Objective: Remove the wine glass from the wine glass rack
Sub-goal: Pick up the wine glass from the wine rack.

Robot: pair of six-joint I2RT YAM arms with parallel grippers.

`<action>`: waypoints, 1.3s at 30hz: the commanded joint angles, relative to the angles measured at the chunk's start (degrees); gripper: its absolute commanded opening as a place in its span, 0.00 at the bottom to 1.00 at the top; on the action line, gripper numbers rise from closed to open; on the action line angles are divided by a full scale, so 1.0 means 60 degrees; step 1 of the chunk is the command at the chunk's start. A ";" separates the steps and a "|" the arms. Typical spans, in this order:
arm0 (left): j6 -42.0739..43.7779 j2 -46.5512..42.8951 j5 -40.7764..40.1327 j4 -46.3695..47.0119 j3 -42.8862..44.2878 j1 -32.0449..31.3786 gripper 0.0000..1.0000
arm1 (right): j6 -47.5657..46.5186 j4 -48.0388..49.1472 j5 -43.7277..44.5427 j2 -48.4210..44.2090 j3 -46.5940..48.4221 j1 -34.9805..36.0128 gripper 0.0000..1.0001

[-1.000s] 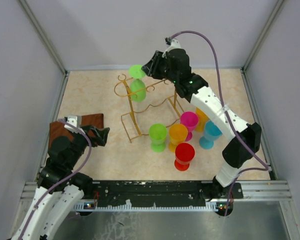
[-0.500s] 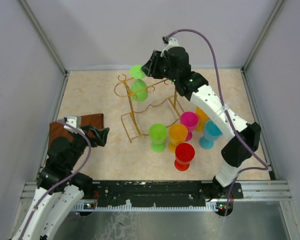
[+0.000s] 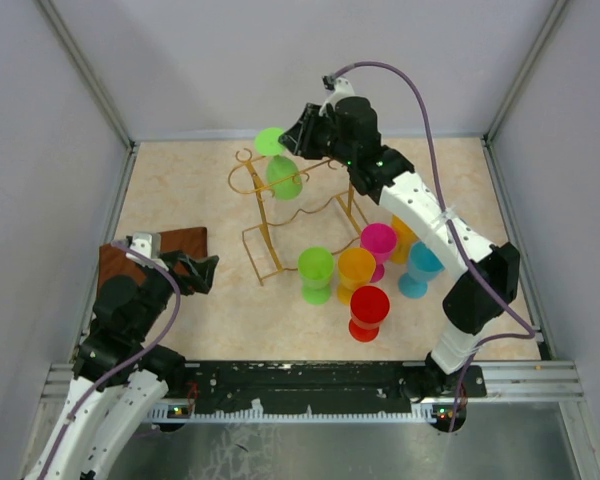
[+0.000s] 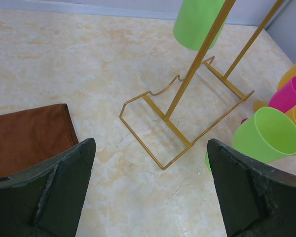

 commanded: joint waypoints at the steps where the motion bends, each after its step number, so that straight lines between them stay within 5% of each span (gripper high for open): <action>1: -0.0058 -0.0183 0.0093 -0.0006 0.0006 -0.0006 1.00 | 0.0338 0.0406 -0.0261 -0.0349 -0.0022 0.0025 0.25; 13: -0.0141 -0.0310 0.0076 -0.0060 -0.0020 -0.0006 1.00 | 0.2091 0.1825 0.0620 -0.1105 -0.1045 -0.0030 0.00; 22: -0.0175 -0.0310 0.0009 -0.0141 0.0017 -0.0008 1.00 | 0.3541 0.2888 0.0534 -0.1046 -0.1156 -0.0183 0.00; 39: 0.0111 -0.0232 0.0386 -0.0228 0.0250 0.0000 1.00 | 0.3983 0.2706 -0.0072 0.0202 0.0114 -0.0367 0.00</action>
